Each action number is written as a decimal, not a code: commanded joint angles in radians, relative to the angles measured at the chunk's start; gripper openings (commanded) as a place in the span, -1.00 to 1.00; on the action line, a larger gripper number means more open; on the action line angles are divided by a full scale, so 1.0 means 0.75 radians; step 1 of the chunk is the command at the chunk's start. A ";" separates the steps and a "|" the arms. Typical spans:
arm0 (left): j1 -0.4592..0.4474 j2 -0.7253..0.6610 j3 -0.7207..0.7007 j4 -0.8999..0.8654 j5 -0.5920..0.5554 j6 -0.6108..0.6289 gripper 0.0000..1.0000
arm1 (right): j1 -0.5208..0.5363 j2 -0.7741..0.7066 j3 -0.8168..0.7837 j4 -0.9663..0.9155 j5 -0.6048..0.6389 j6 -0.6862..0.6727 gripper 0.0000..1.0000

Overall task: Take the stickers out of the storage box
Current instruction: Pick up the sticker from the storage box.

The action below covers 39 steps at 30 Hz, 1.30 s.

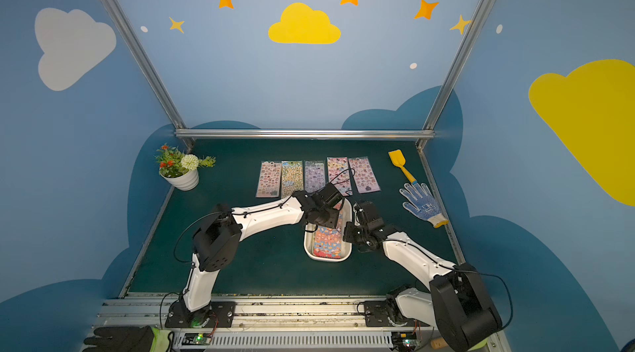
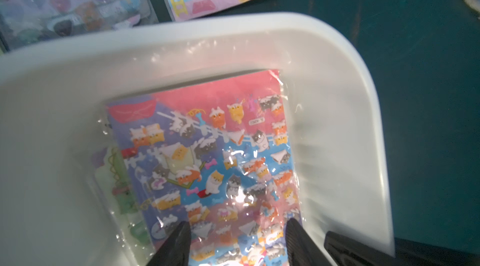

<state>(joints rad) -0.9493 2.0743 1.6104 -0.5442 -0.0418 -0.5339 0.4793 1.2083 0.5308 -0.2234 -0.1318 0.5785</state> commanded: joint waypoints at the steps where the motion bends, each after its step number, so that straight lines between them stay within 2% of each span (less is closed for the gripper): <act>1: 0.004 -0.027 -0.022 0.004 0.013 -0.010 0.18 | -0.003 0.004 0.008 0.056 -0.017 -0.009 -1.00; 11: -0.007 -0.075 -0.060 -0.064 -0.198 -0.009 0.40 | -0.004 0.001 0.002 0.056 -0.018 -0.012 -1.00; 20: -0.006 -0.036 -0.059 -0.058 -0.177 -0.038 0.51 | -0.005 0.004 0.002 0.057 -0.020 -0.013 -1.00; 26: -0.007 -0.026 -0.060 -0.087 -0.249 -0.058 0.67 | -0.004 0.010 0.002 0.062 -0.028 -0.010 -1.00; 31: -0.008 -0.014 -0.057 -0.104 -0.286 -0.077 0.70 | -0.003 0.001 0.003 0.054 -0.021 -0.013 -1.00; 39: -0.005 0.009 -0.063 -0.049 -0.184 -0.104 0.68 | -0.004 0.021 0.010 0.061 -0.029 -0.010 -1.00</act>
<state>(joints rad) -0.9604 2.0533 1.5761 -0.5556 -0.1993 -0.5957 0.4793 1.2144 0.5308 -0.2050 -0.1471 0.5682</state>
